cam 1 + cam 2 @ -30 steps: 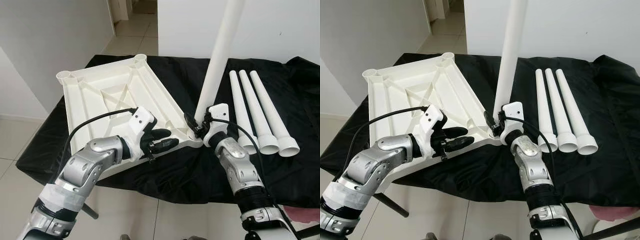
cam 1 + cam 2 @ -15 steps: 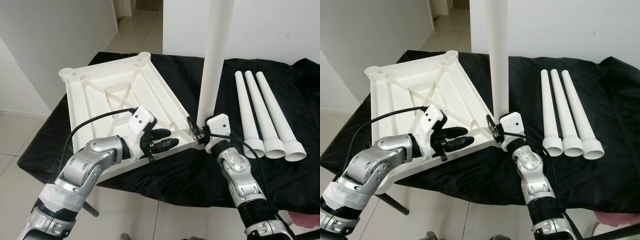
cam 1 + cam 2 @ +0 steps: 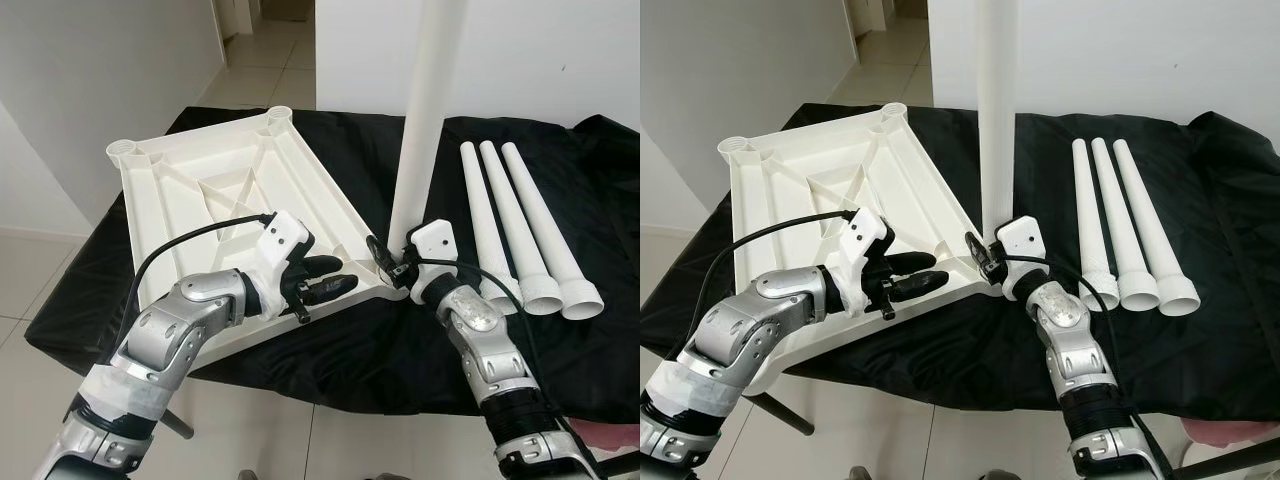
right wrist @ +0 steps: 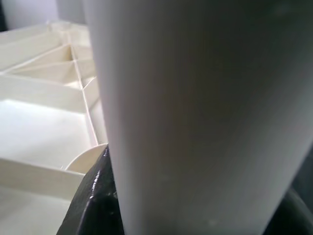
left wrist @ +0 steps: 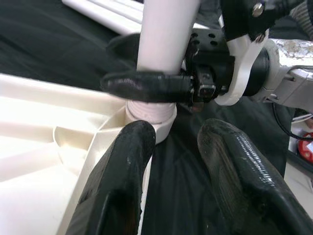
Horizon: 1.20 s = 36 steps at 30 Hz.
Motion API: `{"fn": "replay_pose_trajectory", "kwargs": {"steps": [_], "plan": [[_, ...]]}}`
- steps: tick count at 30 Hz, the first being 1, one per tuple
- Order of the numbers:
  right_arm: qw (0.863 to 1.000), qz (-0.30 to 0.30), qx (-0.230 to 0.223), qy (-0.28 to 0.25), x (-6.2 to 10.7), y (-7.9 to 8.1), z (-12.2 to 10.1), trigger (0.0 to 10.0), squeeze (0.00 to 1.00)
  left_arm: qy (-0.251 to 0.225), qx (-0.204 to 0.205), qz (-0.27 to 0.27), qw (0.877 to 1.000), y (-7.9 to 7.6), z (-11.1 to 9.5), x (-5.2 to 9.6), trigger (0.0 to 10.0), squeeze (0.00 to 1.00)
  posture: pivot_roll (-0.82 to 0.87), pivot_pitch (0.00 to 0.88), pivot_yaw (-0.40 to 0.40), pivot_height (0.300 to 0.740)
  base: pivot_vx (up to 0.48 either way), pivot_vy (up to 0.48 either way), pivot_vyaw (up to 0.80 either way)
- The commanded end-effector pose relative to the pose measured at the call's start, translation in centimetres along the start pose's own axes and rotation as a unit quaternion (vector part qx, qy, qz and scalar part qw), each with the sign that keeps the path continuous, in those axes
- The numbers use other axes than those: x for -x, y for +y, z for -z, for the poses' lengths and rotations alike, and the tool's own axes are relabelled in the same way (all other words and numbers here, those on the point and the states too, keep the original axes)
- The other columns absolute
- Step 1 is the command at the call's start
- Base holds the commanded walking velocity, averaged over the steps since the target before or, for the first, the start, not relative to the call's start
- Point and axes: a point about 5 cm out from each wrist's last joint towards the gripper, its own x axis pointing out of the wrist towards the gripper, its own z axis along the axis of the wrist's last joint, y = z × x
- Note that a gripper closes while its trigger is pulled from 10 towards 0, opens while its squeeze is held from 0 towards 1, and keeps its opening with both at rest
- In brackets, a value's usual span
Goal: Building children table
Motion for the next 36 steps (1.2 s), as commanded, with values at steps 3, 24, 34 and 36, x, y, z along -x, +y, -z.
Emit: {"fn": "replay_pose_trajectory", "kwargs": {"steps": [3,24,34,36], "plan": [[0.996,-0.027,-0.019,0.088,0.8,1.5,3.3,10.0,0.0,-0.008,-0.007,0.013,1.0,0.3,-0.4,0.1,10.0,0.0,-0.03,0.031,0.053,0.74,0.0,0.0,0.0],[0.996,-0.08,-0.038,-0.032,2.7,-0.9,-2.8,10.0,0.0,-0.099,0.002,0.057,0.993,1.2,-5.0,0.4,10.0,1.0,-0.05,0.0,0.031,0.74,0.0,0.0,0.0],[0.985,-0.171,-0.018,-0.003,3.8,-1.4,-3.1,10.0,0.0,-0.145,0.049,0.16,0.975,0.1,-7.4,-0.5,10.0,0.0,-0.06,0.0,0.018,0.74,0.0,0.0,0.0],[0.982,-0.188,-0.021,0.005,4.1,-1.4,-3.1,10.0,0.0,-0.153,0.052,0.179,0.97,-0.1,-7.8,-0.6,10.0,0.0,-0.06,0.0,0.018,0.74,0.0,0.0,0.0]]}}
